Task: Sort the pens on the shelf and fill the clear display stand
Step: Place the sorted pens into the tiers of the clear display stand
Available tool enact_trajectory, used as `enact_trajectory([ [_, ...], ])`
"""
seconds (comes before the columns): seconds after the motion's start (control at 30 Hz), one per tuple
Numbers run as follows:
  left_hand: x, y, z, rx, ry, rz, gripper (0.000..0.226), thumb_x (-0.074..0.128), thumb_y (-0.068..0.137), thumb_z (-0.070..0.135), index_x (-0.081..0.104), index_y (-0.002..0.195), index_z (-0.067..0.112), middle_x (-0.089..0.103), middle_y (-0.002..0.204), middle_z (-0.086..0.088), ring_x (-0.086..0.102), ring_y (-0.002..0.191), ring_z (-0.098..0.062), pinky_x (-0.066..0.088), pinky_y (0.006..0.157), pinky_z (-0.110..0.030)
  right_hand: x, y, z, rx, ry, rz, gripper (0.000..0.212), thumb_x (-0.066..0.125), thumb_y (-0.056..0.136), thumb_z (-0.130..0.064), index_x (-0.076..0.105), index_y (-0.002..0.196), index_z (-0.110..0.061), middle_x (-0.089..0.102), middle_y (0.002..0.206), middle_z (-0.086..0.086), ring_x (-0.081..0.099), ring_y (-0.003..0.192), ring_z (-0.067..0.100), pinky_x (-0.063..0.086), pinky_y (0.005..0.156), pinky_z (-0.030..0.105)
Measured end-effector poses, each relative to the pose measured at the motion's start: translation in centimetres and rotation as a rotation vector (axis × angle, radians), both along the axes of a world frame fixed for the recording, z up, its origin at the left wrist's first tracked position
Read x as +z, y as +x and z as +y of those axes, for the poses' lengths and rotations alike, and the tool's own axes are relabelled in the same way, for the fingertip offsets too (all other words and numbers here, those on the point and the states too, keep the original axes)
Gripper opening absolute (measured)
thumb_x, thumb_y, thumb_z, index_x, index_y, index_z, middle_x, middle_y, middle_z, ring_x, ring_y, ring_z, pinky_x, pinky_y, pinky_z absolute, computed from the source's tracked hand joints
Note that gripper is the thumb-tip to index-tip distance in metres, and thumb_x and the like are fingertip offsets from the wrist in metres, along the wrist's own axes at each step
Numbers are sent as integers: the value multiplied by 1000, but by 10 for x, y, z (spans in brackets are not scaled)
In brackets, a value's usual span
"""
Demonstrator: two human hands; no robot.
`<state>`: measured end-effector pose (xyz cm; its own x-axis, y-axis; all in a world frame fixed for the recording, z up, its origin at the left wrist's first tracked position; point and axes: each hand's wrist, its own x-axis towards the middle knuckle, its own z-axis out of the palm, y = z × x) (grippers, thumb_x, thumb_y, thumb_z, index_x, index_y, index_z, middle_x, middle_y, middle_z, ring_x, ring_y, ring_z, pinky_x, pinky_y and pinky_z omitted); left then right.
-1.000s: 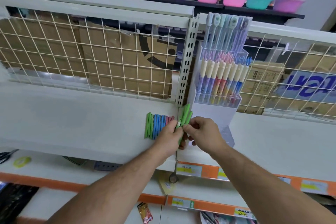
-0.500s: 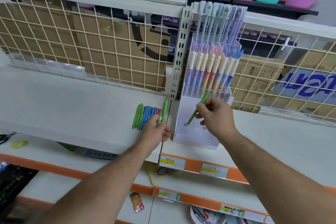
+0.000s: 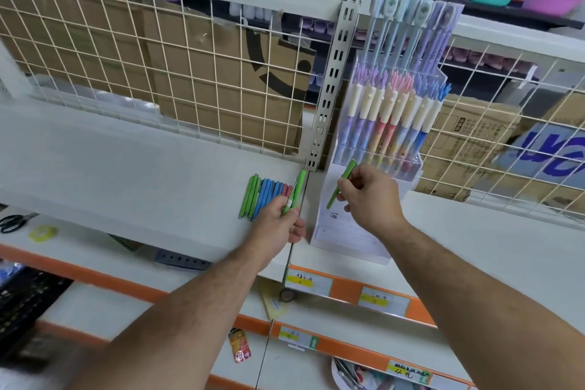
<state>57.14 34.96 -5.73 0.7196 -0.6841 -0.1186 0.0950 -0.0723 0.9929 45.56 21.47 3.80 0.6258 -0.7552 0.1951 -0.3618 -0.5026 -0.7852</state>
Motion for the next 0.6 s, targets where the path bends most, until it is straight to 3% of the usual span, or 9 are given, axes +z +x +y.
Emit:
enact_trajectory([
  [0.3,-3,2,0,-17,-2,-10,9,52,101,14,60,97,14,69,80,-7,67,70,-19,55,64,-28,3,8,2,9,-25,44,16,63,95,-20,61,80,-16,72,71,3,68,57,21,59,48,31],
  [0.6,-5,4,0,-42,-3,-9,9,53,101,15,60,95,17,69,80,-5,67,71,-19,57,67,-31,-1,5,1,-6,-34,24,16,64,95,-19,61,79,-20,71,69,-1,71,61,20,62,58,44],
])
